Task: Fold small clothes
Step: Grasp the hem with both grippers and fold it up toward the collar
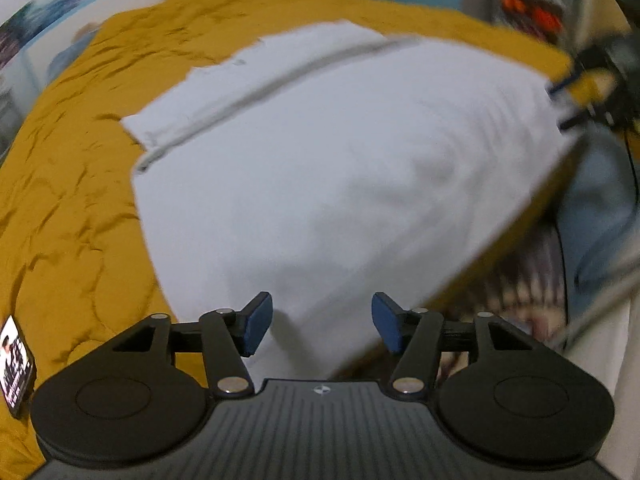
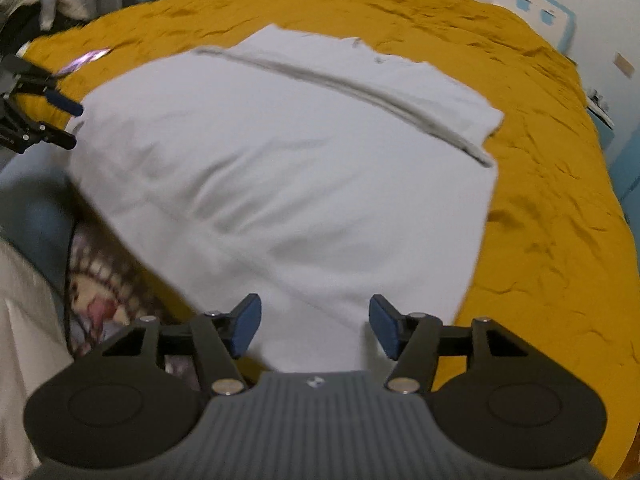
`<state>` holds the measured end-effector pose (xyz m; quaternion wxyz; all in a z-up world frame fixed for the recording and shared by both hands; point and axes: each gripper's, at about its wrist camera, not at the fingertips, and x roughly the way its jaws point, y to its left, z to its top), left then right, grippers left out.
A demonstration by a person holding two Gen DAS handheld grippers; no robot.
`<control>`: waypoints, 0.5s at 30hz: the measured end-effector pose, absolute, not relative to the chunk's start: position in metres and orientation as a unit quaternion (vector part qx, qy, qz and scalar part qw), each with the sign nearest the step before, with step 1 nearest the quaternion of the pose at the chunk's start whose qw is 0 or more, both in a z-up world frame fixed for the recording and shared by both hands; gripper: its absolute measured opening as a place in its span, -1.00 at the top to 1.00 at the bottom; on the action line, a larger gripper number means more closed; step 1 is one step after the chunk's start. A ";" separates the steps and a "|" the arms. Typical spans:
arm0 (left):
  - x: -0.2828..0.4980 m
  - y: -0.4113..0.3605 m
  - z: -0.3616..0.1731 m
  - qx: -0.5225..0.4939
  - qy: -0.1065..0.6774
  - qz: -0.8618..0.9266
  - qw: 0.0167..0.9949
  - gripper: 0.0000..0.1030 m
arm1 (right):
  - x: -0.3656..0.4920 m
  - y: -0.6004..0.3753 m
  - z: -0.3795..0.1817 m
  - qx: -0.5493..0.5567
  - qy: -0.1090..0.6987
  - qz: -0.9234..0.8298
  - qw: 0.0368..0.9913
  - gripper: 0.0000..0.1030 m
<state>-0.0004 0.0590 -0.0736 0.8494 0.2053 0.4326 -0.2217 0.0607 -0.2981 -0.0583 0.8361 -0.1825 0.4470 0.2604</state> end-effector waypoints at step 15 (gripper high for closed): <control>-0.046 0.008 -0.164 0.528 0.330 -0.161 0.766 -0.67 | 0.034 -0.275 -0.104 -0.368 0.401 0.277 0.792 -0.42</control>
